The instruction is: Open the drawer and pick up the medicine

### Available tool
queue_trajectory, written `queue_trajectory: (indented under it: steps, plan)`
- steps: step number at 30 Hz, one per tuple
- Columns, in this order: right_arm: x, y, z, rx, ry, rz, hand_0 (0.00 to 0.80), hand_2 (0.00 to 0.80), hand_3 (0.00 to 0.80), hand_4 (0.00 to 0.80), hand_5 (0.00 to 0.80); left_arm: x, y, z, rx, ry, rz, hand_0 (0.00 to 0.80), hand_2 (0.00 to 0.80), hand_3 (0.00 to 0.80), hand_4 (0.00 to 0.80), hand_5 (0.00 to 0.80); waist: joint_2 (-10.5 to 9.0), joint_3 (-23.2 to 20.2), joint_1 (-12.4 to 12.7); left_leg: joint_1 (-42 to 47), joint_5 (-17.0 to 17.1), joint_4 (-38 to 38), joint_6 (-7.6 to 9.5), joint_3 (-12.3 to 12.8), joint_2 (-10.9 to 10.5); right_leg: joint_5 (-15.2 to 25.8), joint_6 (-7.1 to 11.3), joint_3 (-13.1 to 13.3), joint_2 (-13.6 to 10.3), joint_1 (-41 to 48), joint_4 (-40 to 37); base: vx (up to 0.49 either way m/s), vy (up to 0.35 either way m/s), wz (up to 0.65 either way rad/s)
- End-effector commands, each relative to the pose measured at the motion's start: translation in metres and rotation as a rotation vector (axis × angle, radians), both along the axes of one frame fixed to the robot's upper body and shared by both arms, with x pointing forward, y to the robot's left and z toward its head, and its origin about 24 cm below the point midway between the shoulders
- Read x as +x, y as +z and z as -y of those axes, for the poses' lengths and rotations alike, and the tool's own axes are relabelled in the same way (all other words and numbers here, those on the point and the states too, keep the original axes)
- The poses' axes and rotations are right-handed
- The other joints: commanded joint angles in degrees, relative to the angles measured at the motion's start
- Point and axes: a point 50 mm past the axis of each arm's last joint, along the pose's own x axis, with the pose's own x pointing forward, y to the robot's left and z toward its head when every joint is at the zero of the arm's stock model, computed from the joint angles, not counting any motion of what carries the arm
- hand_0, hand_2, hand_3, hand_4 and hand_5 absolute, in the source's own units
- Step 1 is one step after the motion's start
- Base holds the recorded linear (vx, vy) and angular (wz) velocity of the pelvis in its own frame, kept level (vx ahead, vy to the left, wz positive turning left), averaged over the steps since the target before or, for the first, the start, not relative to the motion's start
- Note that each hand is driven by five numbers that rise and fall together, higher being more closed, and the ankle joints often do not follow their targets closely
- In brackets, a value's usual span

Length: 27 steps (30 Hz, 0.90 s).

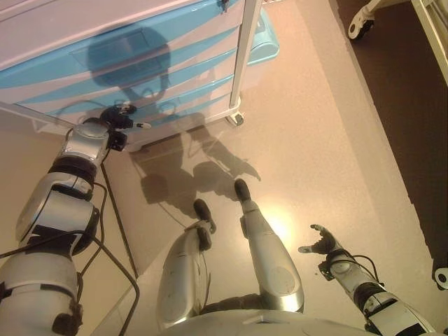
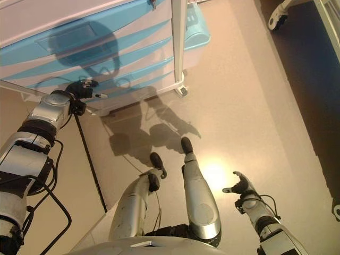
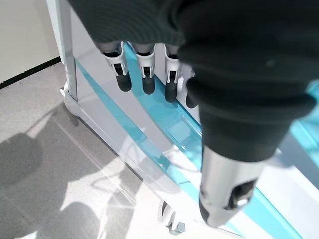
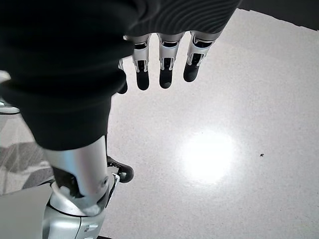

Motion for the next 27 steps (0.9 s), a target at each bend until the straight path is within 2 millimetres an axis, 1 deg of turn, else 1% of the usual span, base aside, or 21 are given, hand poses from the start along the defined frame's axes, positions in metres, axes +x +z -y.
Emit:
queue_trajectory:
  steps: [1, 7, 8, 12, 13, 14, 15, 16, 17, 18, 20, 21, 22, 23, 24, 25, 26, 27]
  plan:
    - [-0.019, -0.001, 0.018, -0.034, -0.012, -0.025, 0.000, 0.000, 0.000, 0.000, 0.000, -0.007, 0.037, -0.031, 0.007, 0.092, 0.119, 0.000, 0.000, 0.000, 0.000, 0.000, -0.31, -1.48, -0.40, -0.40, -7.84, 6.26, 0.30, -2.52, -1.66, -2.71, 0.83, -0.78, -1.59, -0.37, 2.35, 0.000, 0.000, 0.00]
    - [-0.018, -0.001, 0.018, -0.035, -0.010, -0.025, 0.000, 0.000, 0.000, 0.000, 0.000, -0.007, 0.039, -0.032, 0.004, 0.096, 0.123, 0.000, 0.000, 0.000, 0.000, 0.000, -0.33, -1.47, -0.47, -0.42, -7.89, 6.31, 0.30, -2.49, -1.64, -2.72, 0.83, -0.74, -1.58, -0.41, 2.38, 0.000, 0.000, 0.00]
    - [-0.018, -0.001, 0.017, -0.040, 0.000, -0.024, 0.000, 0.000, 0.000, 0.000, 0.000, -0.007, 0.048, -0.036, -0.021, 0.120, 0.153, 0.000, 0.000, 0.000, 0.000, 0.000, -0.37, -1.46, -0.86, -0.52, -8.06, 6.50, 0.30, -2.34, -1.57, -2.76, 0.80, -0.52, -1.50, -0.61, 2.48, 0.000, 0.000, 0.00]
    - [-0.017, 0.000, 0.017, -0.045, 0.009, -0.021, 0.000, 0.000, 0.000, 0.000, 0.000, -0.007, 0.060, -0.038, -0.043, 0.148, 0.198, 0.000, 0.000, 0.000, 0.000, 0.000, -0.42, -1.38, -1.11, -0.64, -8.20, 6.64, 0.27, -2.22, -1.49, -2.76, 0.74, -0.29, -1.40, -0.85, 2.57, 0.007, 0.019, -0.01]
    - [-0.016, 0.000, 0.017, -0.053, 0.022, -0.019, 0.000, 0.000, 0.000, 0.000, 0.000, -0.008, 0.074, -0.043, -0.065, 0.220, 0.265, 0.000, 0.000, 0.000, 0.000, 0.000, -0.39, -1.45, -1.37, -0.62, -8.34, 6.60, 0.25, -2.17, -1.45, -2.69, 0.73, -0.01, -1.32, -1.05, 2.53, 0.042, 0.056, -0.03]
    - [-0.016, 0.000, 0.016, -0.059, 0.033, -0.017, 0.000, 0.000, 0.000, 0.000, 0.000, -0.012, 0.096, -0.053, -0.042, 0.347, 0.397, 0.000, 0.000, 0.000, 0.000, 0.000, -0.42, -1.59, -1.63, -0.57, -8.67, 6.69, 0.36, -2.14, -1.50, -2.76, 0.77, 0.26, -1.20, -1.13, 2.58, 0.043, 0.055, -0.02]
    - [-0.016, 0.000, 0.016, -0.060, 0.034, -0.015, 0.000, 0.000, 0.000, 0.000, 0.000, -0.013, 0.100, -0.054, -0.031, 0.373, 0.426, 0.000, 0.000, 0.000, 0.000, 0.000, -0.45, -1.56, -1.64, -0.58, -8.75, 6.76, 0.38, -2.14, -1.49, -2.80, 0.79, 0.29, -1.19, -1.14, 2.62, 0.048, 0.032, -0.03]
    - [-0.019, -0.002, 0.012, -0.061, 0.048, -0.012, 0.000, 0.000, 0.000, 0.000, 0.000, -0.021, 0.126, -0.064, 0.015, 0.506, 0.584, 0.000, 0.000, 0.000, 0.000, 0.000, -0.77, -1.80, -2.01, -0.57, -9.34, 7.08, 0.64, -2.32, -1.46, -3.14, 0.76, 0.82, -0.84, -1.17, 3.05, 0.043, 0.001, 0.00]
    - [-0.019, -0.004, 0.007, -0.053, 0.060, -0.010, 0.000, 0.000, 0.000, 0.000, 0.000, -0.024, 0.139, -0.063, 0.005, 0.556, 0.687, 0.000, 0.000, 0.000, 0.000, 0.000, -1.27, -2.07, -2.06, -0.69, -9.69, 7.21, 0.62, -2.42, -1.36, -3.19, 0.76, 1.12, -0.62, -1.06, 2.88, 0.040, -0.002, 0.05]
    - [-0.019, -0.004, 0.007, -0.053, 0.060, -0.010, 0.000, 0.000, 0.000, 0.000, 0.000, -0.023, 0.139, -0.063, 0.006, 0.556, 0.687, 0.000, 0.000, 0.000, 0.000, 0.000, -1.27, -2.07, -2.05, -0.70, -9.70, 7.23, 0.62, -2.41, -1.36, -3.19, 0.76, 1.13, -0.61, -1.07, 2.88, 0.020, -0.016, 0.08]
    - [-0.017, -0.003, 0.004, -0.045, 0.069, -0.005, 0.000, 0.000, 0.000, 0.000, 0.000, -0.021, 0.144, -0.056, 0.023, 0.551, 0.727, 0.000, 0.000, 0.000, 0.000, 0.000, -1.59, -2.21, -1.97, -0.58, -9.77, 6.90, 0.56, -2.48, -1.28, -3.06, 0.87, 1.32, -0.39, -0.97, 2.57, 0.002, -0.023, 0.06]
    - [-0.013, -0.003, -0.001, -0.036, 0.085, -0.001, 0.000, 0.000, 0.000, 0.000, 0.000, -0.013, 0.138, -0.043, 0.021, 0.492, 0.709, 0.000, 0.000, 0.000, 0.000, 0.000, -1.86, -2.35, -1.56, -0.17, -9.76, 6.09, 0.55, -2.63, -1.36, -2.94, 1.04, 1.32, -0.13, -0.73, 2.13, -0.132, -0.132, 0.03]
    - [-0.007, -0.002, -0.010, -0.024, 0.107, 0.009, 0.000, 0.000, 0.000, 0.000, 0.000, 0.001, 0.092, -0.020, -0.016, 0.285, 0.526, 0.000, 0.000, 0.000, 0.000, 0.000, -2.32, -2.56, -0.40, 0.85, -7.28, 3.10, 0.64, -2.39, -1.96, -1.12, 1.26, 1.15, -0.31, -0.21, 0.59, -0.131, -0.192, 0.02]
    - [-0.006, -0.002, -0.014, -0.009, 0.104, 0.010, 0.000, 0.000, 0.000, 0.000, 0.000, 0.001, 0.041, -0.003, -0.099, 0.133, 0.400, 0.000, 0.000, 0.000, 0.000, 0.000, -1.73, -3.02, 0.90, 2.87, -6.33, 0.36, 0.60, -3.45, -2.66, -0.86, 1.59, 0.50, -0.74, 1.52, -0.67, -0.121, -0.214, -0.05]
    - [-0.004, -0.001, -0.015, 0.000, 0.098, 0.015, 0.000, 0.000, 0.000, 0.000, 0.000, -0.003, 0.011, 0.006, -0.144, 0.054, 0.317, 0.000, 0.000, 0.000, 0.000, 0.000, -1.37, -3.35, 1.69, 4.03, -5.71, -1.20, 0.47, -4.16, -2.99, -0.84, 1.69, -0.03, -1.02, 2.68, -1.46, 0.048, -0.198, -0.03]
    - [-0.005, -0.003, -0.017, 0.030, 0.070, 0.014, 0.000, 0.000, 0.000, 0.000, 0.000, -0.027, -0.061, 0.020, -0.266, -0.037, 0.168, 0.000, 0.000, 0.000, 0.000, 0.000, -0.42, -4.77, 3.85, 6.92, -4.26, -4.47, 0.08, -5.77, -3.80, -1.13, 1.71, -1.91, -1.83, 6.06, -3.16, 0.119, -0.228, 0.08]
    - [-0.011, -0.007, -0.018, 0.061, 0.055, -0.002, 0.000, 0.000, 0.000, 0.000, 0.000, -0.059, -0.123, 0.034, -0.371, -0.058, 0.053, 0.000, 0.000, 0.000, 0.000, 0.000, 0.13, -6.80, 5.98, 9.96, -2.78, -7.81, -0.49, -7.59, -4.61, -1.72, 1.60, -3.99, -2.44, 10.10, -5.11, 0.172, -0.271, 0.21]
    - [-0.017, -0.010, -0.019, 0.086, 0.044, -0.013, 0.000, 0.000, 0.000, 0.000, 0.000, -0.079, -0.154, 0.043, -0.421, -0.061, -0.026, 0.000, 0.000, 0.000, 0.000, 0.000, 0.33, -8.37, 7.11, 12.12, -1.92, -10.11, -0.88, -8.82, -4.74, -2.07, 1.42, -5.50, -2.39, 13.07, -6.75, 0.278, -0.489, 0.23]
